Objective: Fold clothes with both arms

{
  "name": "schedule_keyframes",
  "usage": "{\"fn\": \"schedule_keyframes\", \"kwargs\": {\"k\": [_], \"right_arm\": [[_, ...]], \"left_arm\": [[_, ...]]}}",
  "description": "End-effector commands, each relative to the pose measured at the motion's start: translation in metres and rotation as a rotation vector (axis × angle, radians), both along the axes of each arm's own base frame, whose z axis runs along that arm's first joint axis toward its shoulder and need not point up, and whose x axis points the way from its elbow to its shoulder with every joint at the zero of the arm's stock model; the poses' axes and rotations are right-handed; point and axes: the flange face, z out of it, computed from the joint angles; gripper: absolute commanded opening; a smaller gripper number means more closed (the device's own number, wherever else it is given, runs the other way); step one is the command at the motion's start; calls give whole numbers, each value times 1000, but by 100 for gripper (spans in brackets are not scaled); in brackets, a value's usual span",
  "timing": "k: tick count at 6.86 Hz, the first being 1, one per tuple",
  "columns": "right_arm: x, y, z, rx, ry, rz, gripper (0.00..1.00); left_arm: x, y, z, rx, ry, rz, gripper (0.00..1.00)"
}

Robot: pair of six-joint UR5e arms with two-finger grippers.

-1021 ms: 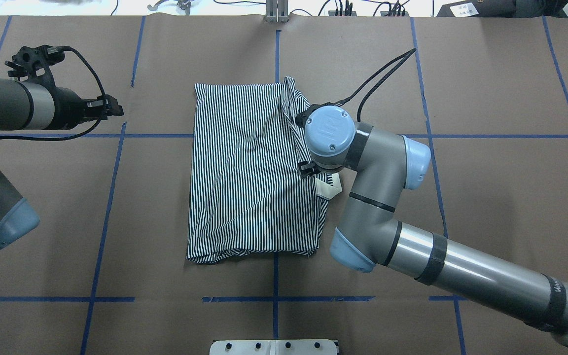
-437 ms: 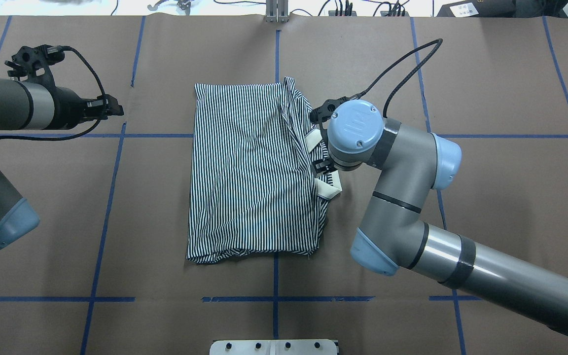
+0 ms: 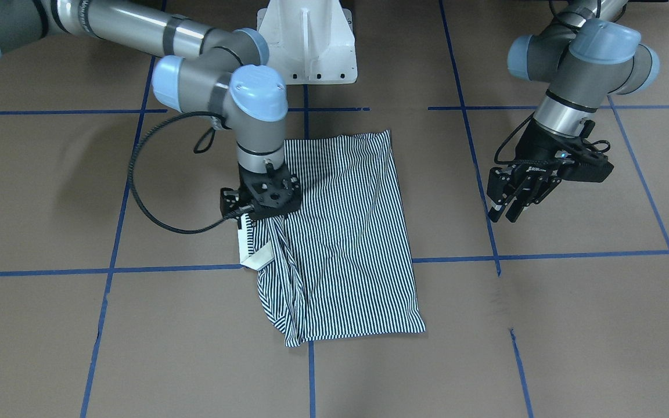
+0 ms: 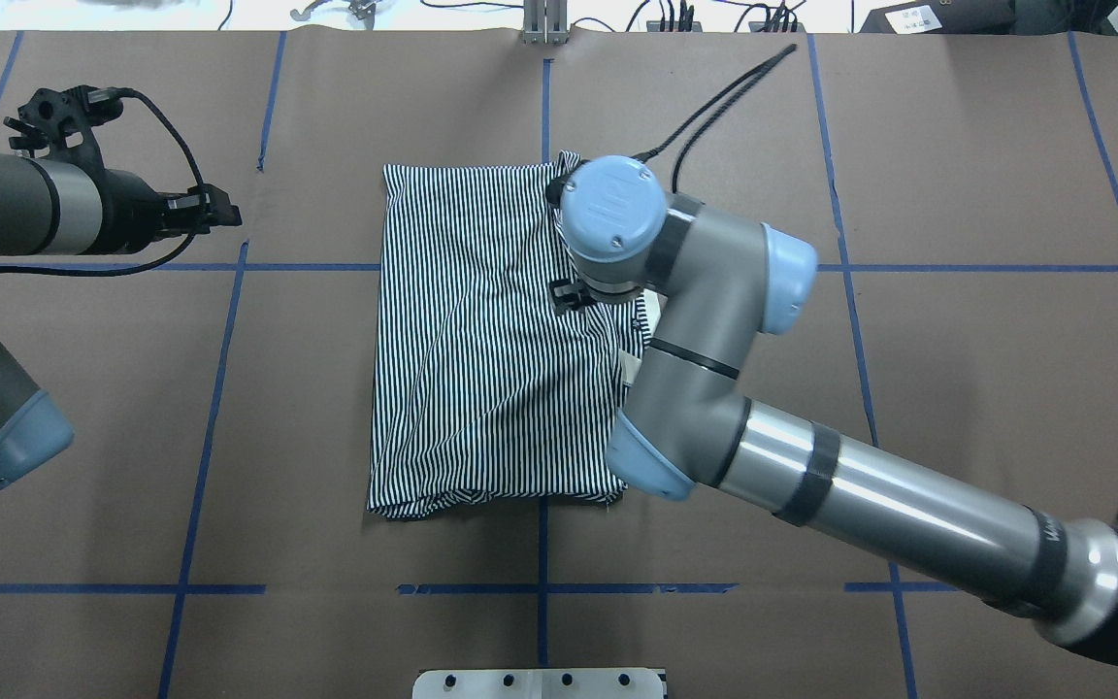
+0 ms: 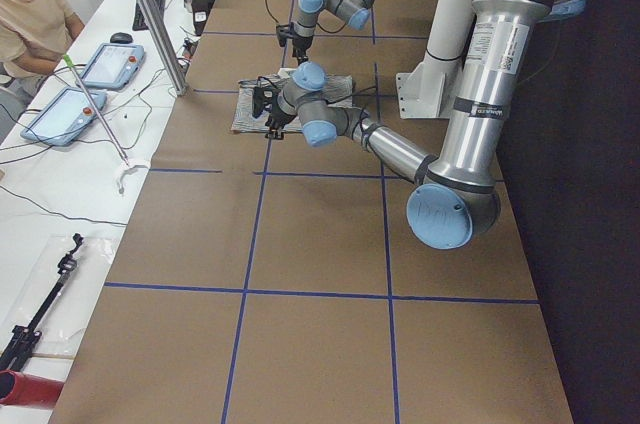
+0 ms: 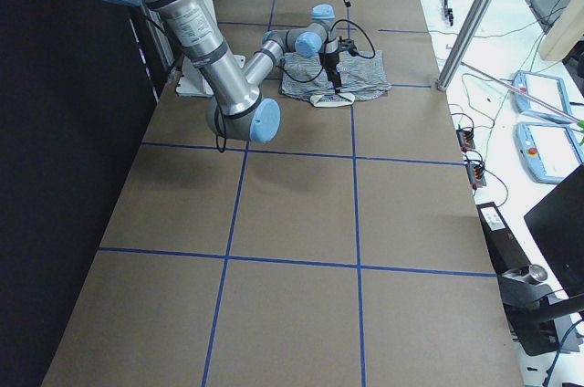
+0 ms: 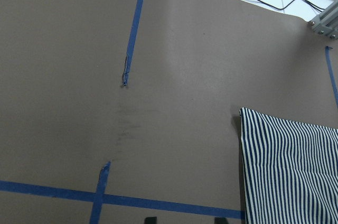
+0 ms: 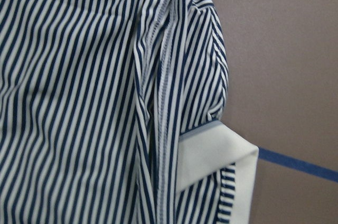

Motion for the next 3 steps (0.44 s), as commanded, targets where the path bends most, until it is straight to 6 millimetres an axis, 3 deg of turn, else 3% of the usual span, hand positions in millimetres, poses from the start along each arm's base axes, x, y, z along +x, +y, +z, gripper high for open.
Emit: {"fn": "schedule_keyframes", "kwargs": {"k": [1,3], "right_arm": [[-31,-36,12,5,-5,25,100],[-26,-55,27,-1,21,45,100]], "left_arm": [[-2,3,2,-1,-1,0,47],[-3,4,0,1,1,2,47]]}}
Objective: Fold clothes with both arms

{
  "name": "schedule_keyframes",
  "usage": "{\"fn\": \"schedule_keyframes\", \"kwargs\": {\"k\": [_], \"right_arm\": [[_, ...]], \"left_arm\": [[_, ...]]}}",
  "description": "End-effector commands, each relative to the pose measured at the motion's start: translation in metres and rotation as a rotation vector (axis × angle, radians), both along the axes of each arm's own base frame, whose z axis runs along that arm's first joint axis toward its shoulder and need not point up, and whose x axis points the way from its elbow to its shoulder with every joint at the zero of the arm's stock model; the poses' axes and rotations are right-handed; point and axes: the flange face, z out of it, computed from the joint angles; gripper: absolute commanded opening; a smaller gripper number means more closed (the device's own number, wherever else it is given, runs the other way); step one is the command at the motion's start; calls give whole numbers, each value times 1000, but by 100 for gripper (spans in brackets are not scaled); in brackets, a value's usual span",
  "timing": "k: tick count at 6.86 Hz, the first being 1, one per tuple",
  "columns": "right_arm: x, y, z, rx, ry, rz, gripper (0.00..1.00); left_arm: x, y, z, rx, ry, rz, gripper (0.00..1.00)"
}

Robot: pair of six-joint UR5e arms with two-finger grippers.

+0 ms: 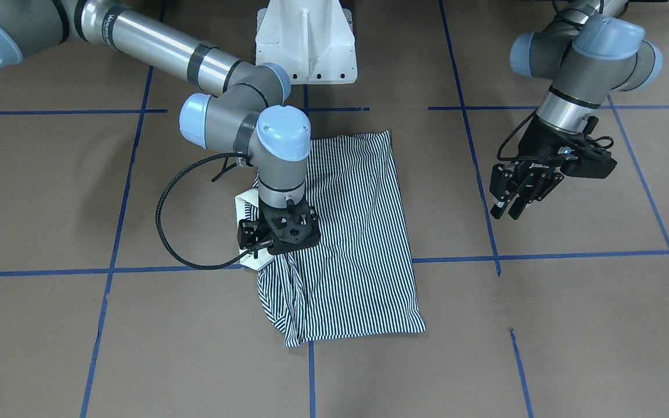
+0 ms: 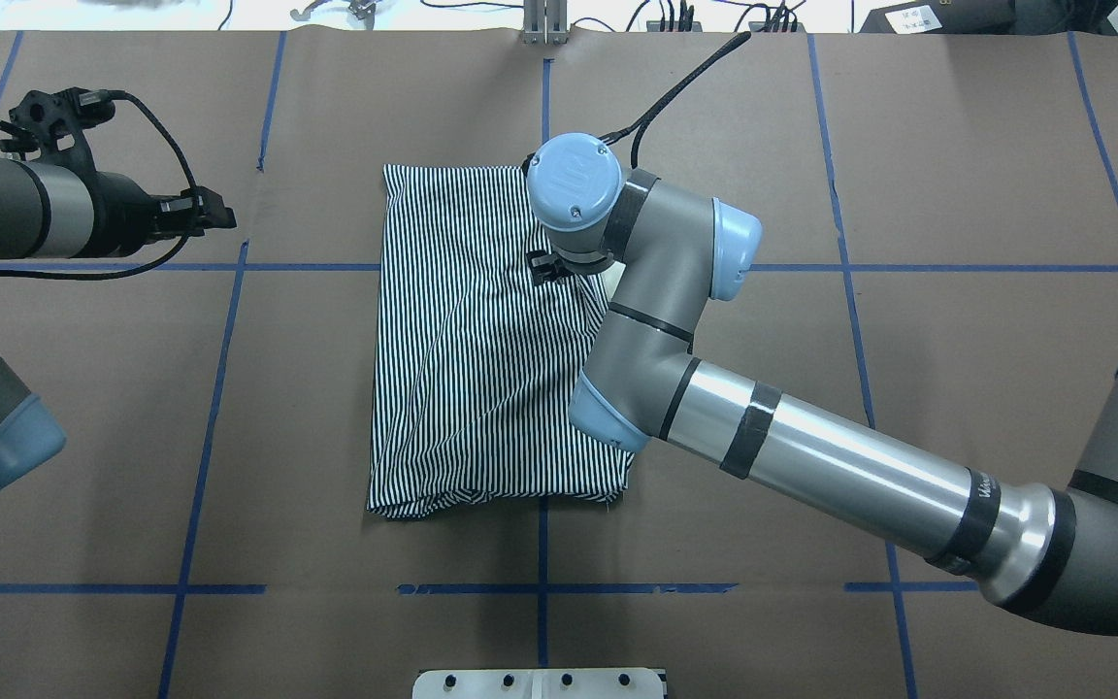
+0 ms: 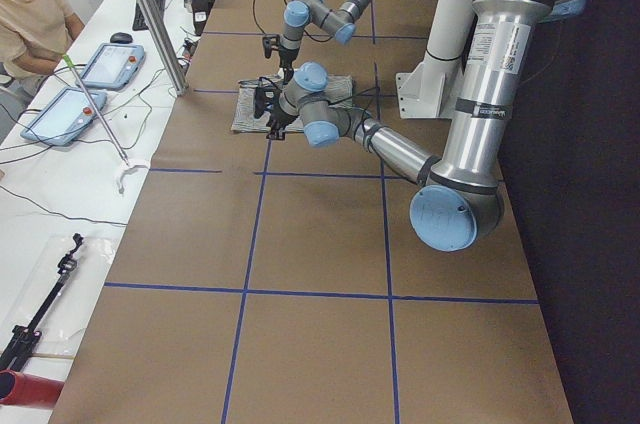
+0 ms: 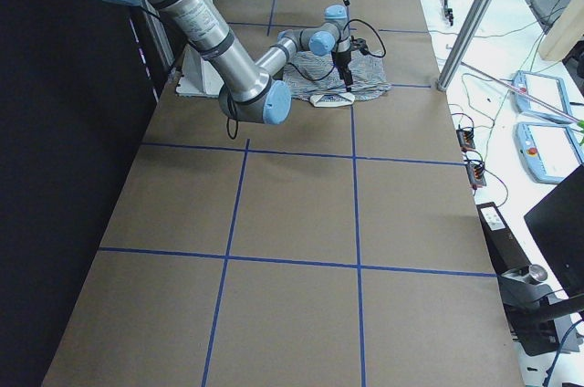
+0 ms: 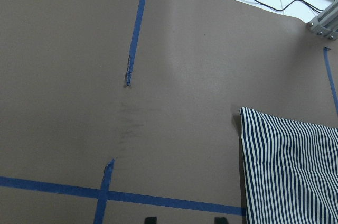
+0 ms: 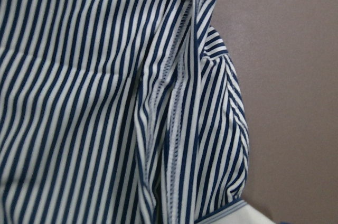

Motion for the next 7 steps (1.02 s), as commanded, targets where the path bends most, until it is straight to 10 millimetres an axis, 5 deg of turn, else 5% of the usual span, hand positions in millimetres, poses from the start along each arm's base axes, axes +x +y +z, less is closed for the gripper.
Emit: {"fn": "schedule_keyframes", "kwargs": {"k": [1,4,6,7], "right_arm": [[9,-23,17,-5,26,18,100],[65,-67,60,7,80,-18,100],[66,-61,29,19,21,-12,100],[58,-26,1,-4,-67,36,100]], "left_arm": [[-1,1,0,0,1,0,47],[-4,4,-10,13,14,0,47],[-4,4,-11,14,15,0,47],[-6,5,-15,19,20,-1,47]]}}
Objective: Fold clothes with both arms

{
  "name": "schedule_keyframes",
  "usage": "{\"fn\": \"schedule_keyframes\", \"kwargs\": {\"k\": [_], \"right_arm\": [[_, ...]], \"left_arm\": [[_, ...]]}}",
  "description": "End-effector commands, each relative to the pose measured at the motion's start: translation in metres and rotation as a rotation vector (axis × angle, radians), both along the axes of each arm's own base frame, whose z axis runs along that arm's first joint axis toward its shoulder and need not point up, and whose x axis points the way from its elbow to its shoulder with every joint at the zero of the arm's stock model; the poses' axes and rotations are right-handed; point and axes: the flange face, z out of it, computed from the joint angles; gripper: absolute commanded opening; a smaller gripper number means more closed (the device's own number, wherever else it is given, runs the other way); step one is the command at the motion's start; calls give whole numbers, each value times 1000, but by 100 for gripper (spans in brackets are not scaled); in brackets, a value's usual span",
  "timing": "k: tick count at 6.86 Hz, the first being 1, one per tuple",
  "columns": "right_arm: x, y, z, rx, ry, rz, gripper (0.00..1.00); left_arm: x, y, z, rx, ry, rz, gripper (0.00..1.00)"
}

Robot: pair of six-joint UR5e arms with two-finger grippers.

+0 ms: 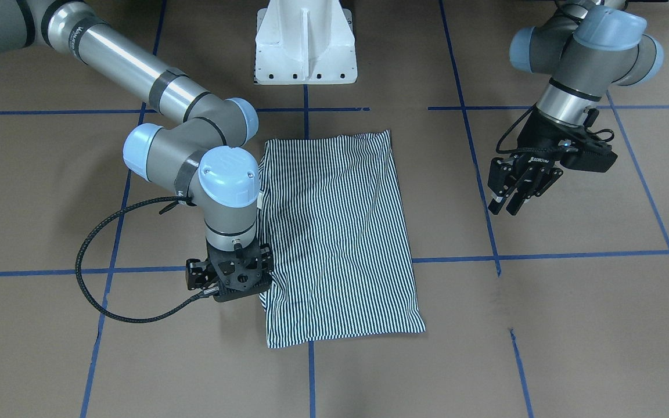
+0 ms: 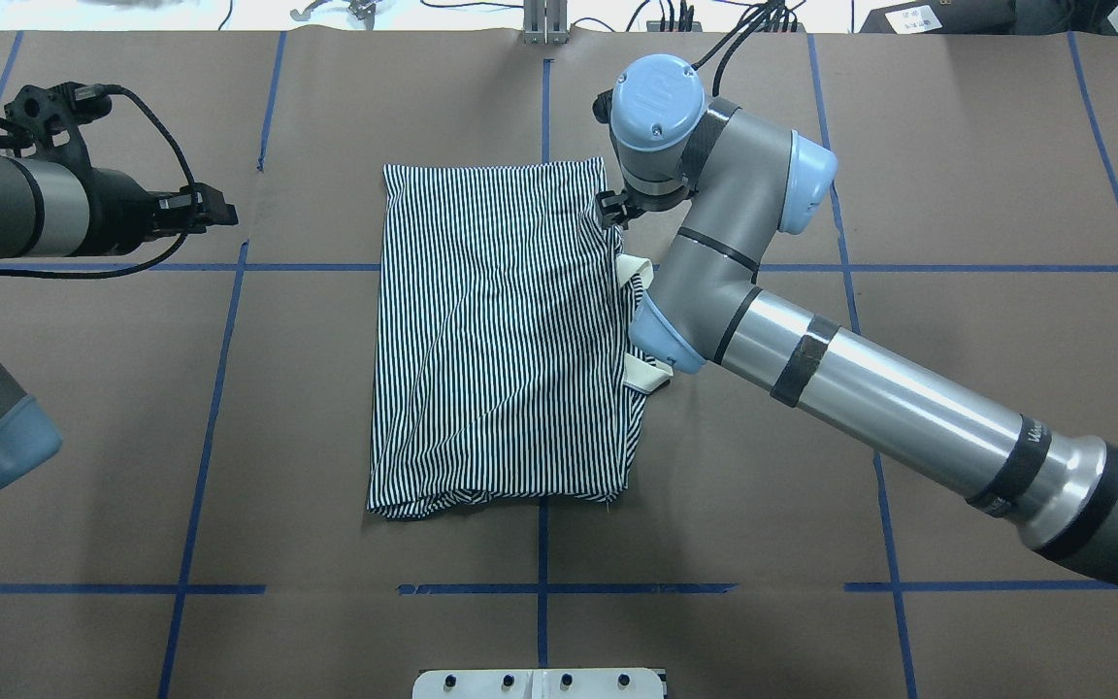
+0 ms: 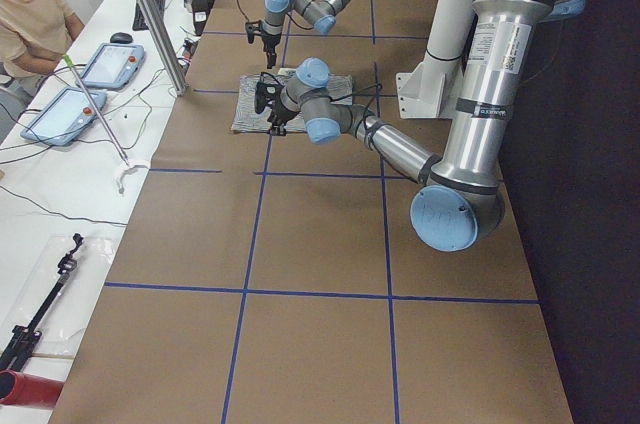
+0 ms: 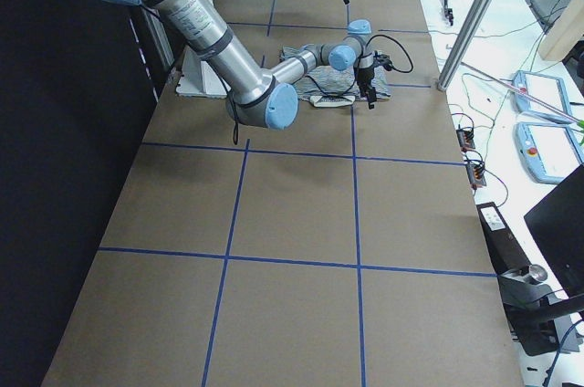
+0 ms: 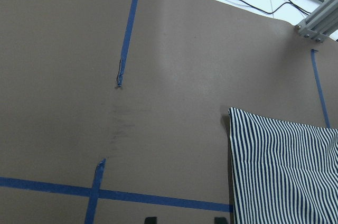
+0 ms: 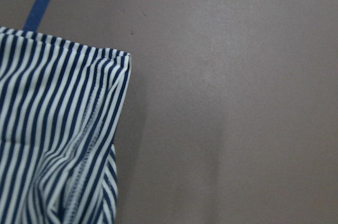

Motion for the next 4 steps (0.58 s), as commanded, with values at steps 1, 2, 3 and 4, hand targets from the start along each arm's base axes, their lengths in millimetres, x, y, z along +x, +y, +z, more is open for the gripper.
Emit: {"fn": "schedule_keyframes", "kwargs": {"k": [1,2,3,4], "right_arm": [[-16,77,-39,-144,-201,168,100],[-16,131,-57,-211,-301,224,100],[-10,188,-49,-310,-375,310,93],[-24,243,-46,-347,-419,428,88]], "left_arm": [[-2,0,-3,5,4,-3,47],[-3,1,-1,3,2,-1,47],[-6,-1,-1,4,1,-6,47],[-5,-1,-2,4,3,-7,47]]}}
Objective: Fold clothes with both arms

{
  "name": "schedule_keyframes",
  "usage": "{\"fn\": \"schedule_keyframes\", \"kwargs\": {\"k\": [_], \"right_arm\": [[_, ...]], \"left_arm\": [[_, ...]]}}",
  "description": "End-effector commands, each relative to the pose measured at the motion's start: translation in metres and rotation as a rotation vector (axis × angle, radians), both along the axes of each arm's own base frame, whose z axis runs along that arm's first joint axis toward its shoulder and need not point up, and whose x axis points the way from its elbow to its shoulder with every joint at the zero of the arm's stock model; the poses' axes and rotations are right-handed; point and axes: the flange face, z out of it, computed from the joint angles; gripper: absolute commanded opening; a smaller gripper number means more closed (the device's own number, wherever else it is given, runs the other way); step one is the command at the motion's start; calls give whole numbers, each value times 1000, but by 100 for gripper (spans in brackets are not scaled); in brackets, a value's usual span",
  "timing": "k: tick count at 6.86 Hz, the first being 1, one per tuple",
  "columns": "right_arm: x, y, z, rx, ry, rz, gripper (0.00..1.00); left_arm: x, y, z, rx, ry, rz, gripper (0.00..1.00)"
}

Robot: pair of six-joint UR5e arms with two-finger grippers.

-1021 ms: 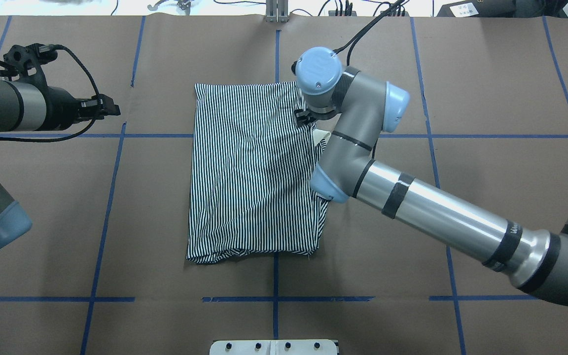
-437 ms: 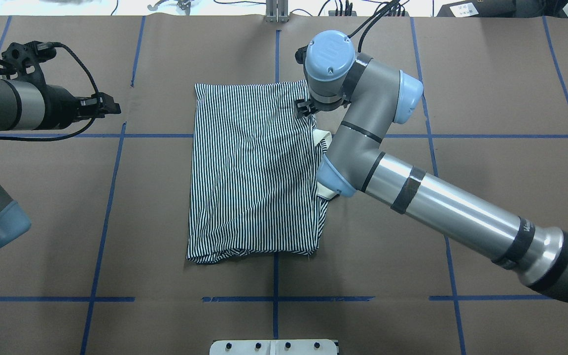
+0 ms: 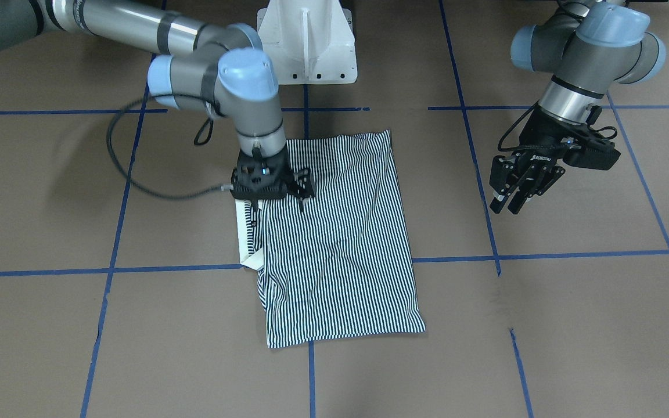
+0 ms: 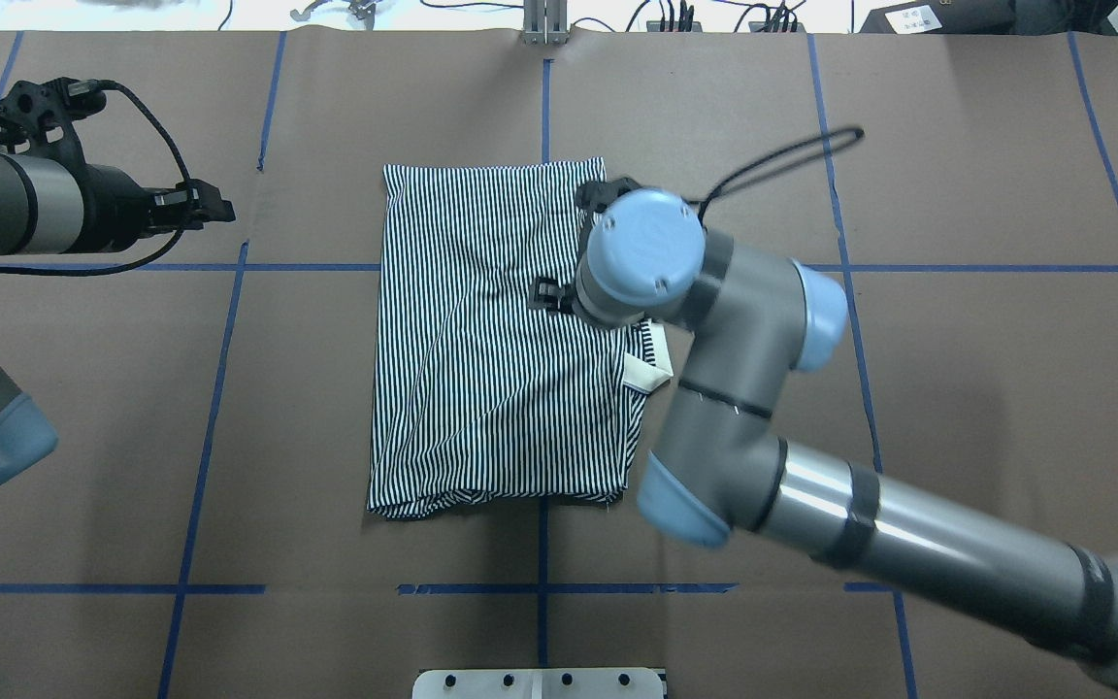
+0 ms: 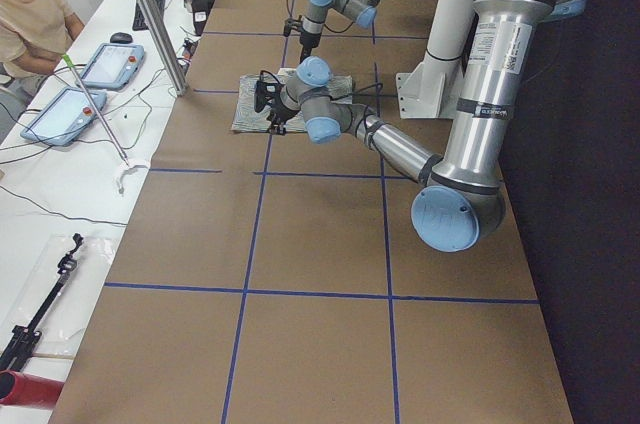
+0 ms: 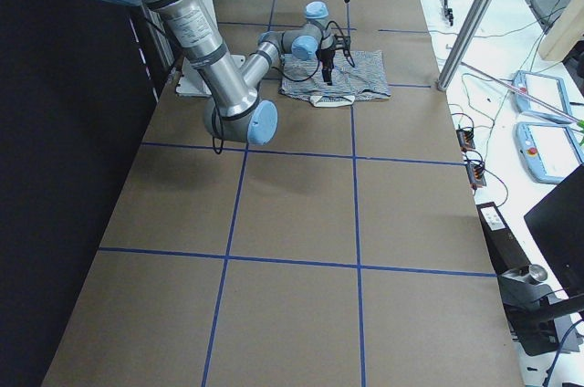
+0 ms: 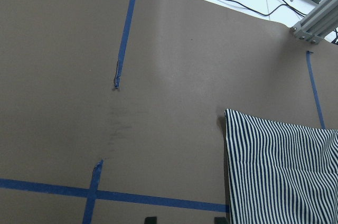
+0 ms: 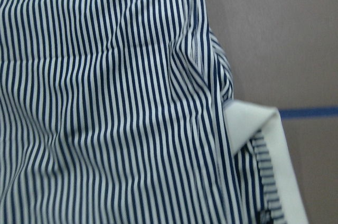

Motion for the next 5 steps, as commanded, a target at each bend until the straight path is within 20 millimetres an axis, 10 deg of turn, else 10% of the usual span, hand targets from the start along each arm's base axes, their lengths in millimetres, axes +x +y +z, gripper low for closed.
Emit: {"fn": "schedule_keyframes", "kwargs": {"k": [1,5], "right_arm": [[-23,100,4,-132,-96,211,83],[-32,141,40,-246,-91,271,79]], "left_arm": [[-1,-1,0,1,0,-3,47],[0,-2,-6,6,7,-6,47]]}}
